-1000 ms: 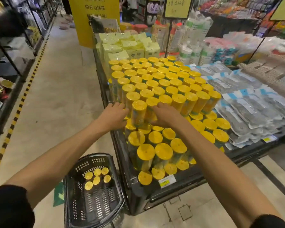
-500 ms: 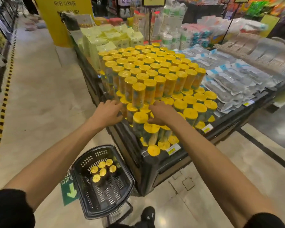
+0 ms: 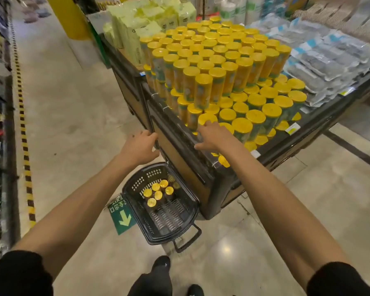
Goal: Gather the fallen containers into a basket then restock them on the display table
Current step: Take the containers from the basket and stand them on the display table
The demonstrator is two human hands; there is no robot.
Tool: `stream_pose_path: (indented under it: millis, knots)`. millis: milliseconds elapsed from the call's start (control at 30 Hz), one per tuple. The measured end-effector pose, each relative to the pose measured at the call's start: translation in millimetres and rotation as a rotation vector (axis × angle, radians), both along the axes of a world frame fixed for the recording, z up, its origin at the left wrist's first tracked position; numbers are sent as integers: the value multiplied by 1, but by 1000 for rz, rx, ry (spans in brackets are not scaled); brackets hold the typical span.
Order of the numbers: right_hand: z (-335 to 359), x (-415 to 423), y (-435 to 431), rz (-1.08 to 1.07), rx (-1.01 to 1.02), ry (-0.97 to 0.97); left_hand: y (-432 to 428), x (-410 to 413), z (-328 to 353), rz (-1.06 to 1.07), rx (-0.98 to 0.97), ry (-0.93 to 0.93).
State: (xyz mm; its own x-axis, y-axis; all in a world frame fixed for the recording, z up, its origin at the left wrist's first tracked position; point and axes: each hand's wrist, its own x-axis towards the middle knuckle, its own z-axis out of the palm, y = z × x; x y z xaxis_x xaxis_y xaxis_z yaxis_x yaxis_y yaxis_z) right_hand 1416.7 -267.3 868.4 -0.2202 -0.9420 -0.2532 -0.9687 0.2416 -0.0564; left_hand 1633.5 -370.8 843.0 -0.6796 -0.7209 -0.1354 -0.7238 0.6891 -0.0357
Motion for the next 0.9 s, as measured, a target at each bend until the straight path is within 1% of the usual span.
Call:
stream_pose_path:
  millis: [100, 300, 467, 567, 733, 900]
  knots:
    - [-11, 25, -13, -13, 14, -29, -13, 22, -11, -14, -1, -7]
    - [-42, 80, -49, -84, 81, -40, -61, 63, -33, -61, 67, -23]
    - [-73, 120, -76, -187, 161, -103, -108, 95, -53, -119, 171, 10]
    - [-93, 139, -91, -261, 189, -139, -132, 114, -80, -155, 253, 42]
    - [-129, 169, -97, -343, 243, -214, -152, 140, -136, -188, 394, 10]
    - [-195, 182, -99, -354, 297, -212, -163, 144, -202, -220, 464, -23]
